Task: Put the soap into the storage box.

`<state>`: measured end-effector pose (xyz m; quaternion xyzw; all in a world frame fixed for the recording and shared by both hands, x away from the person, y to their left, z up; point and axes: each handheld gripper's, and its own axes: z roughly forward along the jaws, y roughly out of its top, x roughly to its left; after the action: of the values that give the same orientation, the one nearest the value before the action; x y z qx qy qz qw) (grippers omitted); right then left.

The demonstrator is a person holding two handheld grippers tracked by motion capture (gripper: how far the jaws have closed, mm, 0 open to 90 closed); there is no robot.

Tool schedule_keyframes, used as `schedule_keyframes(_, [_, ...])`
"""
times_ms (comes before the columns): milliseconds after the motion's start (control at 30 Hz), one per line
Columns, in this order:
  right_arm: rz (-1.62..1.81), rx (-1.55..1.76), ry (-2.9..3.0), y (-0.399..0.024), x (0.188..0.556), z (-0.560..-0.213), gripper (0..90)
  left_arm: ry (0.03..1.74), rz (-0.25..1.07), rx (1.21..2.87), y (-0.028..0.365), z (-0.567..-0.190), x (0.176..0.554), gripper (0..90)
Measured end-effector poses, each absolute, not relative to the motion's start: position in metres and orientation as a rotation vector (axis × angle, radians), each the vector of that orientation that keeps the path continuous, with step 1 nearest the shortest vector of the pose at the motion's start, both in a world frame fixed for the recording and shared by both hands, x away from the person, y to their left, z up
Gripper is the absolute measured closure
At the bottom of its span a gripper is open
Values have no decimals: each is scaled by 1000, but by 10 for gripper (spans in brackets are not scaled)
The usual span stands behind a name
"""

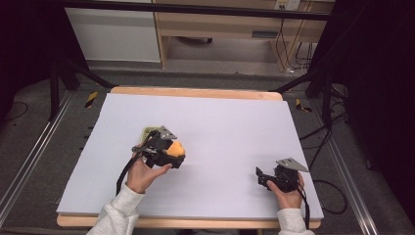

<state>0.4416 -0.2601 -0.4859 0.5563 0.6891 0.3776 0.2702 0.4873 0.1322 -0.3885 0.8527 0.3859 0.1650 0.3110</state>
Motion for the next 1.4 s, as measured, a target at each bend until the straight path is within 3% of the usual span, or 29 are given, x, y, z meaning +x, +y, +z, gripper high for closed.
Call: schedule_keyframes(1400, [1007,1490,1875,-259,442,-486,107,1242,524,2159,191,-391,529,264])
